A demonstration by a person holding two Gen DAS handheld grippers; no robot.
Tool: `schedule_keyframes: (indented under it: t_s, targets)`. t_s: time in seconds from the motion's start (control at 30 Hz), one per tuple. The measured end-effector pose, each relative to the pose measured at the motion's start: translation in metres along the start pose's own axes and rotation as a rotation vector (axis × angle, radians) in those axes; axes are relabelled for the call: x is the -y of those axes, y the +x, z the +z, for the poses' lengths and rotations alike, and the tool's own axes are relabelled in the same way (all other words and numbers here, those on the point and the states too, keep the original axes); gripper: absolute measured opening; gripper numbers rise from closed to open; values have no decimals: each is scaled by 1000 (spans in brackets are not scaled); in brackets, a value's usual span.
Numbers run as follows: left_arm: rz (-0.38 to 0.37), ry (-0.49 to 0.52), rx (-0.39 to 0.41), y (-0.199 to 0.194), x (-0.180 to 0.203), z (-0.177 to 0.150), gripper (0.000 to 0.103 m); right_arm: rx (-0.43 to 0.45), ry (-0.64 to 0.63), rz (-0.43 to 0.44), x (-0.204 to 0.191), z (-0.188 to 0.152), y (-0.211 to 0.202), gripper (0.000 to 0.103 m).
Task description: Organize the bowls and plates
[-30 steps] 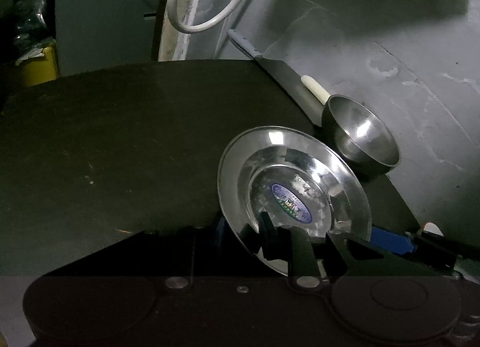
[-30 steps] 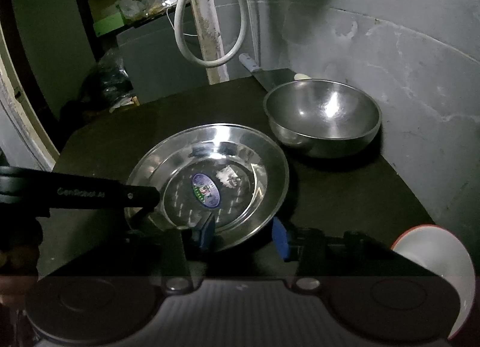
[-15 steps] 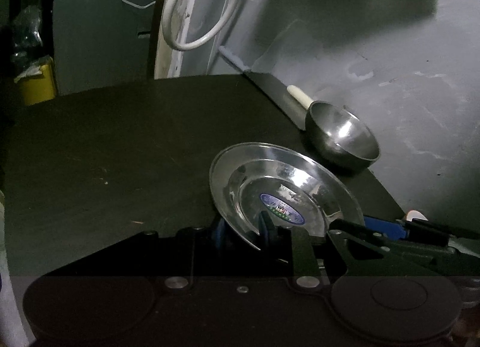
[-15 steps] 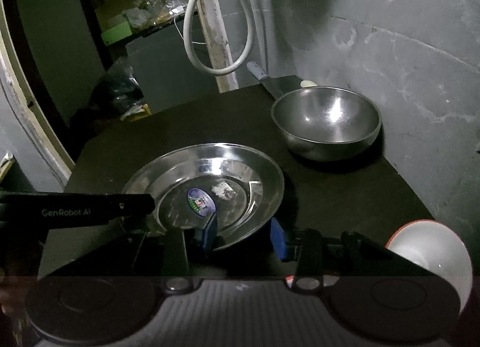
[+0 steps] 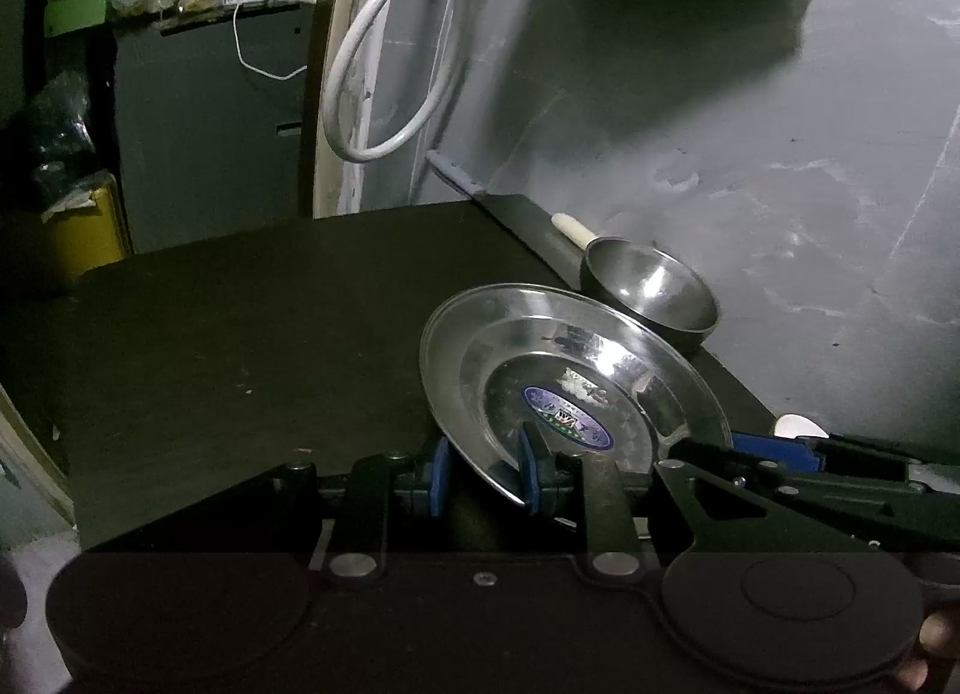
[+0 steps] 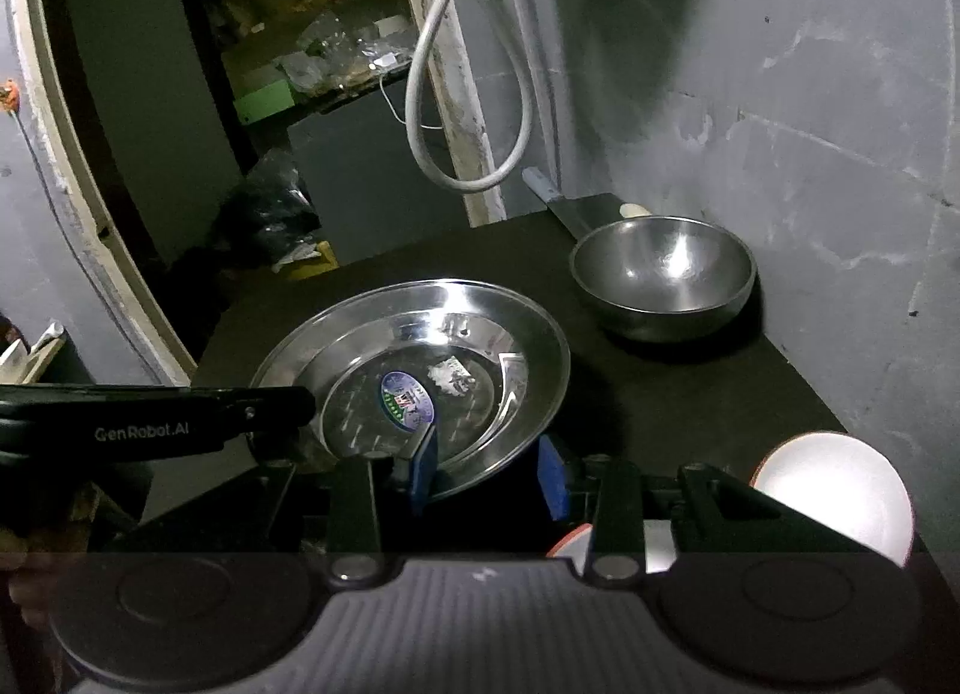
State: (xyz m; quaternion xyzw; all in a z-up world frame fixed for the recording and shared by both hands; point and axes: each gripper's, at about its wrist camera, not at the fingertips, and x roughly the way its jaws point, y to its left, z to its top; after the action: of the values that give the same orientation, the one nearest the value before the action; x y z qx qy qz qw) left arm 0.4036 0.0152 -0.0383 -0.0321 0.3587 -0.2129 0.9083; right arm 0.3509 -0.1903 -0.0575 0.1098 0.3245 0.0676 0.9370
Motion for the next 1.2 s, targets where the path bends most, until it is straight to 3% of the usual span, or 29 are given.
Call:
schedule_keyframes:
  t_s: [0.5, 1.2]
  targets:
    - [50, 63, 22, -59, 6, -38, 27, -22, -30, 63, -26, -31, -47, 40]
    - [146, 81, -91, -97, -2, -96, 31, -156, -51, 146, -58, -77, -71, 40]
